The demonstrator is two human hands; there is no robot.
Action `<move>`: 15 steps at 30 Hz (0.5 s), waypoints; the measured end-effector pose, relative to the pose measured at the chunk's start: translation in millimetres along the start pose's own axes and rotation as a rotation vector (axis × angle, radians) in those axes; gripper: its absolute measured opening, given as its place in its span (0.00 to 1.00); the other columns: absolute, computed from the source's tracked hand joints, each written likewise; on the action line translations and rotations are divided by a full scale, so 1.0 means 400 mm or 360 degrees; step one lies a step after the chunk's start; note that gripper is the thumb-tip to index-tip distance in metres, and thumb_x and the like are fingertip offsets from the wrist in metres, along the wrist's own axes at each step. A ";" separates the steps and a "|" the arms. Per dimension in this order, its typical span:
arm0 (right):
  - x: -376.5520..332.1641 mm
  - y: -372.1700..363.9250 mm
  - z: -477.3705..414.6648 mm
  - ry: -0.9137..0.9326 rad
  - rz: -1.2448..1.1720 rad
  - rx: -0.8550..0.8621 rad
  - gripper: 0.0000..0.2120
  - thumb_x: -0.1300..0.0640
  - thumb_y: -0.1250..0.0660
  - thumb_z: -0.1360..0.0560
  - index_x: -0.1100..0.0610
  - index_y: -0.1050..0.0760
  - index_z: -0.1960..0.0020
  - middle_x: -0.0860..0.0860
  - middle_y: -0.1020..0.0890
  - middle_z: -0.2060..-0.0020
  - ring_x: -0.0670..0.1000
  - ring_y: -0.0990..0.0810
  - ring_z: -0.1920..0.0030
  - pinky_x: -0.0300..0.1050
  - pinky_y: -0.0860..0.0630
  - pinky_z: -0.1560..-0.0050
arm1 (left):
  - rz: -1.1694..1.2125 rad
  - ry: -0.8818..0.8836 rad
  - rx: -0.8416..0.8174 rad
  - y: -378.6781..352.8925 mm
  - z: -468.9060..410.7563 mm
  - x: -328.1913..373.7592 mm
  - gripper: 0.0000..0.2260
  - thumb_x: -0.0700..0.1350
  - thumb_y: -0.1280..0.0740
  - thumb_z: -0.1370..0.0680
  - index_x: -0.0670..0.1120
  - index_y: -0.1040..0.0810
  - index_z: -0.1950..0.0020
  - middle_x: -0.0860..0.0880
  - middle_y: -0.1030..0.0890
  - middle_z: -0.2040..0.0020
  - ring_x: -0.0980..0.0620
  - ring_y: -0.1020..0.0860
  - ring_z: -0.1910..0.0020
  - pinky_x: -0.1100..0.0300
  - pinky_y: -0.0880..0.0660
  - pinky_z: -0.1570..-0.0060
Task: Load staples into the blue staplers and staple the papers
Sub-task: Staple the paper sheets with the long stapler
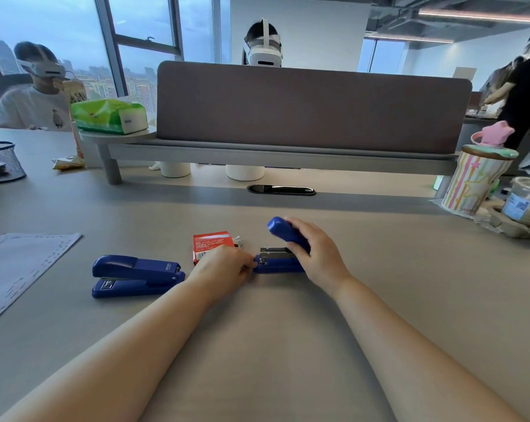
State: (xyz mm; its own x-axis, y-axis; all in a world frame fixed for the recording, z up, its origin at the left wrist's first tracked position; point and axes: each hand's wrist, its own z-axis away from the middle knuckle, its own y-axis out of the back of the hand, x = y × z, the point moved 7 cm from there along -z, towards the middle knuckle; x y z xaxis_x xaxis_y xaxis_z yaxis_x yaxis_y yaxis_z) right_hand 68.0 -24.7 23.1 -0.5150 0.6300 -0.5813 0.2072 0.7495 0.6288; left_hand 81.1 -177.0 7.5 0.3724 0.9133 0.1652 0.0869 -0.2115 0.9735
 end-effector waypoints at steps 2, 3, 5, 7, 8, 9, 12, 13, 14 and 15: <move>0.000 -0.032 -0.001 0.0046 0.0231 -0.0165 0.21 0.61 0.35 0.27 0.53 0.30 0.34 0.53 0.22 0.41 0.55 0.26 0.42 0.46 0.32 0.39 | -0.0090 -0.0048 -0.0042 -0.007 -0.004 -0.004 0.13 0.43 0.41 0.22 0.50 0.22 0.42 0.47 0.18 0.47 0.46 0.21 0.49 0.56 0.24 0.50; 0.001 -0.045 0.000 0.0056 0.0343 -0.0227 0.21 0.59 0.35 0.26 0.52 0.31 0.34 0.53 0.23 0.42 0.56 0.27 0.43 0.47 0.33 0.40 | -0.0145 -0.0066 -0.0062 -0.010 -0.005 -0.007 0.13 0.43 0.42 0.22 0.50 0.22 0.42 0.47 0.18 0.46 0.46 0.21 0.48 0.54 0.23 0.49; -0.001 -0.057 -0.001 0.0066 0.0494 -0.0276 0.20 0.54 0.36 0.25 0.52 0.32 0.34 0.52 0.23 0.40 0.56 0.27 0.43 0.49 0.32 0.41 | -0.0251 -0.0096 -0.0103 -0.016 -0.010 -0.011 0.13 0.43 0.42 0.22 0.50 0.23 0.41 0.48 0.18 0.46 0.45 0.21 0.48 0.52 0.23 0.48; -0.006 -0.067 -0.001 0.0074 0.0638 -0.0307 0.22 0.51 0.37 0.26 0.51 0.35 0.33 0.52 0.25 0.38 0.57 0.27 0.42 0.51 0.33 0.40 | -0.0359 -0.0112 -0.0177 -0.021 -0.015 -0.014 0.13 0.42 0.43 0.21 0.51 0.24 0.40 0.48 0.19 0.46 0.46 0.21 0.49 0.54 0.23 0.50; -0.007 -0.073 0.001 0.0069 0.0720 -0.0337 0.24 0.49 0.37 0.26 0.51 0.37 0.32 0.52 0.25 0.38 0.58 0.27 0.41 0.51 0.33 0.40 | -0.0419 -0.0122 -0.0213 -0.024 -0.016 -0.015 0.13 0.41 0.43 0.21 0.51 0.24 0.41 0.48 0.19 0.46 0.46 0.21 0.50 0.55 0.22 0.51; -0.007 -0.077 0.002 0.0059 0.0786 -0.0366 0.25 0.48 0.37 0.26 0.51 0.38 0.32 0.52 0.26 0.37 0.58 0.28 0.41 0.52 0.33 0.40 | -0.0476 -0.0145 -0.0238 -0.026 -0.017 -0.014 0.13 0.40 0.43 0.22 0.50 0.23 0.42 0.48 0.19 0.47 0.46 0.21 0.51 0.55 0.22 0.52; -0.010 -0.080 0.005 0.0029 0.0820 -0.0428 0.27 0.45 0.34 0.28 0.50 0.38 0.33 0.51 0.26 0.38 0.57 0.27 0.42 0.51 0.32 0.41 | -0.0651 -0.0228 -0.0294 -0.029 -0.013 -0.012 0.13 0.39 0.44 0.22 0.50 0.22 0.45 0.48 0.19 0.48 0.46 0.21 0.53 0.54 0.22 0.55; -0.016 -0.078 0.006 0.0022 0.0791 -0.0446 0.26 0.45 0.34 0.29 0.50 0.37 0.35 0.51 0.25 0.40 0.57 0.26 0.43 0.51 0.31 0.43 | -0.0694 -0.0254 -0.0292 -0.027 -0.007 -0.009 0.13 0.39 0.44 0.22 0.49 0.22 0.46 0.47 0.19 0.48 0.46 0.21 0.53 0.53 0.22 0.55; -0.022 -0.076 0.008 0.0014 0.0764 -0.0467 0.25 0.45 0.33 0.30 0.50 0.36 0.37 0.51 0.24 0.41 0.57 0.25 0.44 0.50 0.30 0.44 | -0.0726 -0.0269 -0.0294 -0.025 0.001 -0.008 0.13 0.40 0.43 0.22 0.49 0.21 0.46 0.47 0.19 0.48 0.45 0.21 0.52 0.53 0.22 0.56; -0.029 -0.074 0.010 0.0000 0.0752 -0.0497 0.24 0.44 0.32 0.30 0.51 0.35 0.39 0.51 0.23 0.43 0.56 0.25 0.45 0.50 0.29 0.46 | -0.0752 -0.0277 -0.0301 -0.023 0.010 -0.009 0.13 0.40 0.43 0.22 0.48 0.21 0.45 0.47 0.19 0.48 0.45 0.21 0.52 0.53 0.22 0.55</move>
State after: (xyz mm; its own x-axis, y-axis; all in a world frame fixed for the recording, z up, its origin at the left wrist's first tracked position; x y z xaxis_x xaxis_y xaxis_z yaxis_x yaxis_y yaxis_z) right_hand 71.2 -53.5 9.2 -0.4258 0.8825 -0.1996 0.1594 0.2903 0.9436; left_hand 82.8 -179.7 -2.7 0.4821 0.8191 -0.3108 0.1201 0.2895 0.9496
